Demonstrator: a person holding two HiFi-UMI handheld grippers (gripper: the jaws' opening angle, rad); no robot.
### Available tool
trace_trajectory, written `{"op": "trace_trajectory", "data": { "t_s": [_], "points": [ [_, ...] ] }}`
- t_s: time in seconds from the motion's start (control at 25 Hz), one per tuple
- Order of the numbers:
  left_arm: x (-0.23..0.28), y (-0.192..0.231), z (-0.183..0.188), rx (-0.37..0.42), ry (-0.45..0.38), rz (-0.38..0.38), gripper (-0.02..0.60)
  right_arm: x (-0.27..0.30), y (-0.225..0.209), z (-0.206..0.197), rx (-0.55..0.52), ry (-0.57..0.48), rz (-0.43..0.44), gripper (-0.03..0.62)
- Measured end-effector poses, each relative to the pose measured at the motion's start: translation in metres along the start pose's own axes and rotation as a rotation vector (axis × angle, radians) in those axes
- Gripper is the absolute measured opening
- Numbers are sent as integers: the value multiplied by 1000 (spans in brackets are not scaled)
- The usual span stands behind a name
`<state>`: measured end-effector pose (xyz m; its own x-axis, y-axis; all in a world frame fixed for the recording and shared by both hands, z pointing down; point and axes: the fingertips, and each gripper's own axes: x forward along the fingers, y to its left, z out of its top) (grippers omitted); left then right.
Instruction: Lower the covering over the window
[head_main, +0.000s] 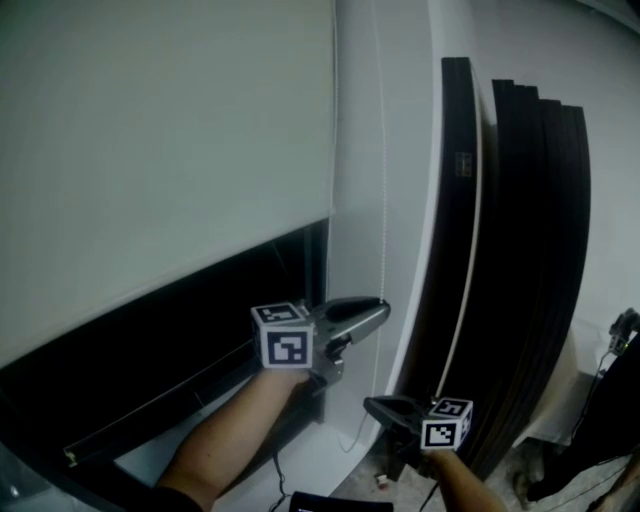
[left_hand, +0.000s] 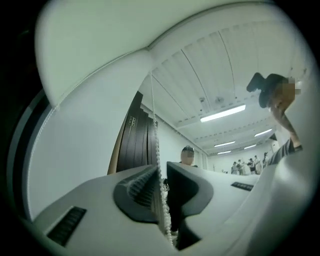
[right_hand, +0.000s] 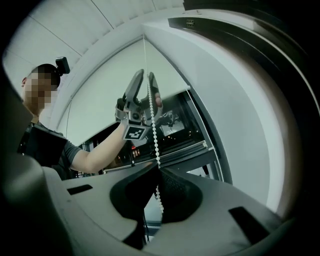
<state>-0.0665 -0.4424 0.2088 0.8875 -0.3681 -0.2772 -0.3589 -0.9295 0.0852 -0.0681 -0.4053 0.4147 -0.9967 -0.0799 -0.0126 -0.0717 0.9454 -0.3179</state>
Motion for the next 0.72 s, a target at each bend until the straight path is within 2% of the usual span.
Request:
{"op": "trace_trajectory", "data": {
  "t_s": [0.04, 0.12, 0.28, 0.44, 0.56, 0.72],
  "points": [
    [3, 1, 1, 19, 17, 11, 6, 0, 0, 0, 0, -2, -2, -12],
    [3, 0, 0, 27, 12, 10, 2, -1, 0, 0, 4, -6, -7, -12],
    [-2, -2, 1, -12, -58, 5, 0, -5, 1, -1, 9, -1, -9, -12],
    [5, -13, 1, 42, -16, -16, 0, -6, 3, -1, -8, 56, 2, -11],
    [9, -17, 3, 48, -14, -31, 0, -9, 3, 7, -69, 109, -31, 11],
    [11, -22, 2, 54, -6, -53, 0, -19, 8, 38, -123, 65, -64, 23]
  ]
}}
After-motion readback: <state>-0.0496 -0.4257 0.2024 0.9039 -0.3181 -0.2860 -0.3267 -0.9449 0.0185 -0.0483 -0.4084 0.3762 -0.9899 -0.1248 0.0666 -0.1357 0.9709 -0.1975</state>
